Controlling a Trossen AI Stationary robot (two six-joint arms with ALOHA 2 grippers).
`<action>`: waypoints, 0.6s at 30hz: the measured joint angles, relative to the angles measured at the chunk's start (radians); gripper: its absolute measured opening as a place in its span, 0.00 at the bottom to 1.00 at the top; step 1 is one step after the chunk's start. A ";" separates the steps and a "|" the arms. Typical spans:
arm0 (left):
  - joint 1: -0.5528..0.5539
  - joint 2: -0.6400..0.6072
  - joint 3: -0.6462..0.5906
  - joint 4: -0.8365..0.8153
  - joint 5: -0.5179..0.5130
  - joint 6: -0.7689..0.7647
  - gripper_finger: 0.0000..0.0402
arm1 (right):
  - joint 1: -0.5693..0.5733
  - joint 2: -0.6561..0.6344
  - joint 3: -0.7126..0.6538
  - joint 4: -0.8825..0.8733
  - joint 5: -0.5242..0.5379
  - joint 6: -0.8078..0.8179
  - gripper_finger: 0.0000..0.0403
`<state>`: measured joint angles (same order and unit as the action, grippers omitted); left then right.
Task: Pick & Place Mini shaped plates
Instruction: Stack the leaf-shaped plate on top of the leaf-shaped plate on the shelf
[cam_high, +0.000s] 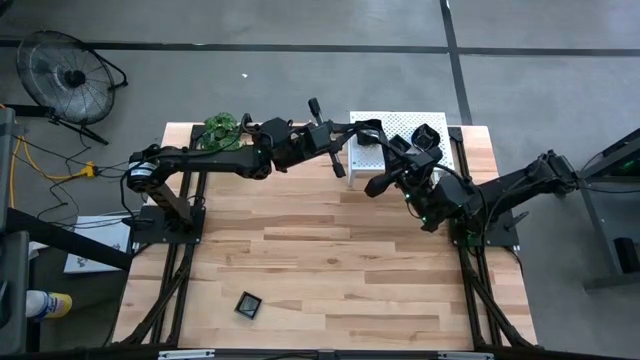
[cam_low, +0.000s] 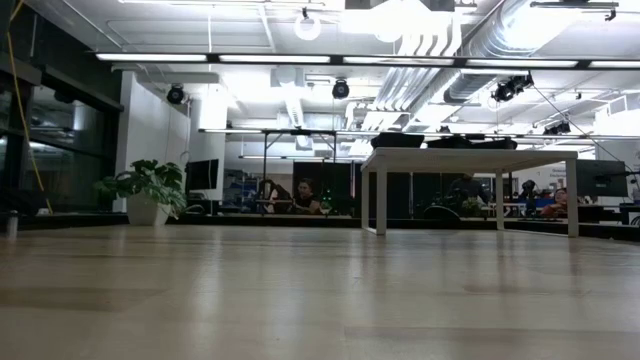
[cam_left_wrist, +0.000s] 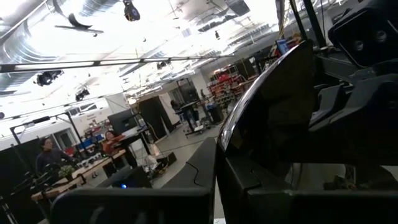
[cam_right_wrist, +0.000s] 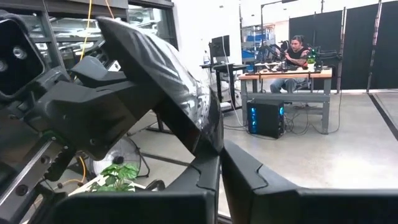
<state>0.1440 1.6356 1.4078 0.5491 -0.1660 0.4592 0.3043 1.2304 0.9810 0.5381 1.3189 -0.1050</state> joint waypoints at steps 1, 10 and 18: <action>0.000 0.000 0.000 0.000 0.000 -0.004 0.00 | 0.000 0.000 0.000 0.000 0.000 0.000 0.02; 0.000 0.000 0.000 -0.009 0.023 -0.019 0.02 | 0.001 0.000 0.000 0.000 -0.001 0.000 0.00; 0.000 -0.001 0.001 -0.044 0.062 -0.019 0.09 | 0.001 -0.002 0.000 0.006 0.003 0.000 0.00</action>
<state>0.1437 1.6348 1.4086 0.5051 -0.1044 0.4397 0.3058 1.2282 0.9810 0.5437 1.3216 -0.1052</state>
